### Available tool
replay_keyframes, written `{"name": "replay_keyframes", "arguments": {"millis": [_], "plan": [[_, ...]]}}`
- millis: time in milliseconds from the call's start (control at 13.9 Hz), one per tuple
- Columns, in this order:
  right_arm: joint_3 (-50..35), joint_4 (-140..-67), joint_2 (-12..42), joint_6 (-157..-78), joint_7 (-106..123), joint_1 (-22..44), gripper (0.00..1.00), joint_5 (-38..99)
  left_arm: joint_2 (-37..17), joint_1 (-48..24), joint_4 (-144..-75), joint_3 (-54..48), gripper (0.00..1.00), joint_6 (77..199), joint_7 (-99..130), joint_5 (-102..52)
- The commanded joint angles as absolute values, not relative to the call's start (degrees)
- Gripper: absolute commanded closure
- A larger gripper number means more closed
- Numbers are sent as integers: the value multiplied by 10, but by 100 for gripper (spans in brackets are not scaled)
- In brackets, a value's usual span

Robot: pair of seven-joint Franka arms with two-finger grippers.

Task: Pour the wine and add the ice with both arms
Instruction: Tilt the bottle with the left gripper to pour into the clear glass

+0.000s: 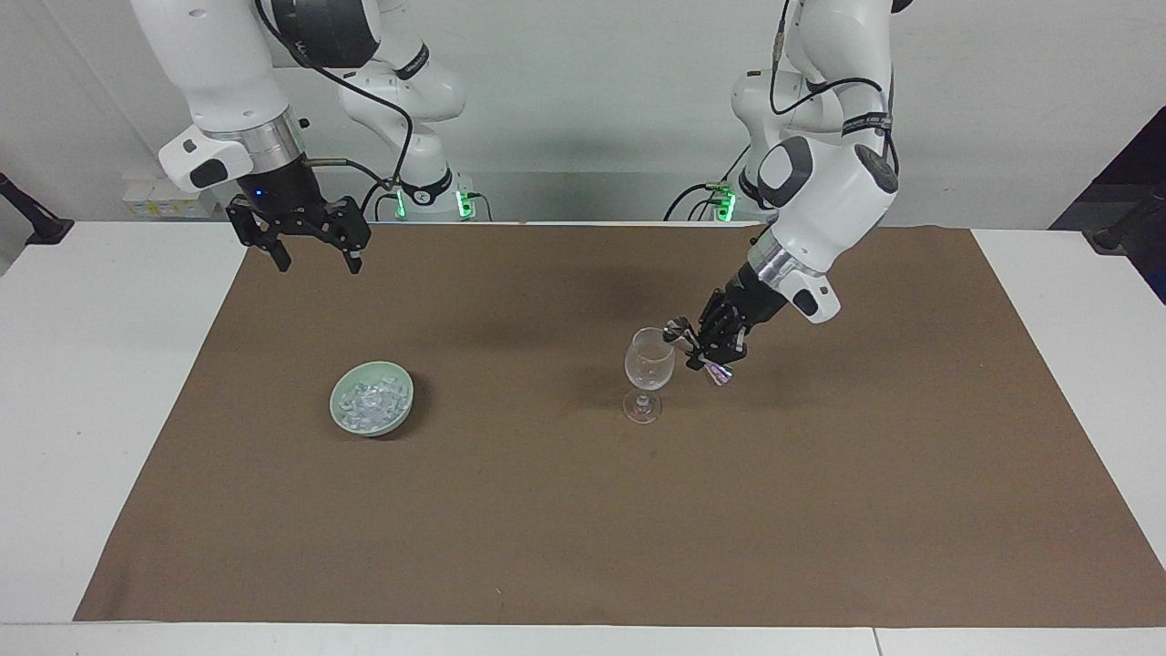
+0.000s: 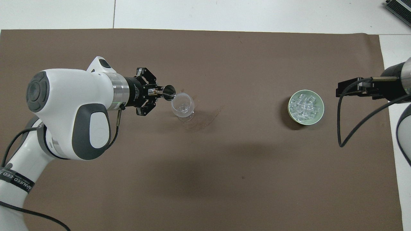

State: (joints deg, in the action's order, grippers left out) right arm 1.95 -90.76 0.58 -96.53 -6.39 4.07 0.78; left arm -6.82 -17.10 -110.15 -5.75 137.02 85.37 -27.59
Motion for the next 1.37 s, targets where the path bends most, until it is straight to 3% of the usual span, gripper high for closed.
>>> {"name": "replay_keyframes", "arguments": {"millis": [0, 1295], "plan": [[17, -914, 0, -965, -70, 36, 0, 11, -65, -195, -1102, -48, 100, 1396, 882, -243], [17, -914, 0, -965, -70, 36, 0, 11, -67, -208, -1102, -48, 100, 1428, 908, -104]]}}
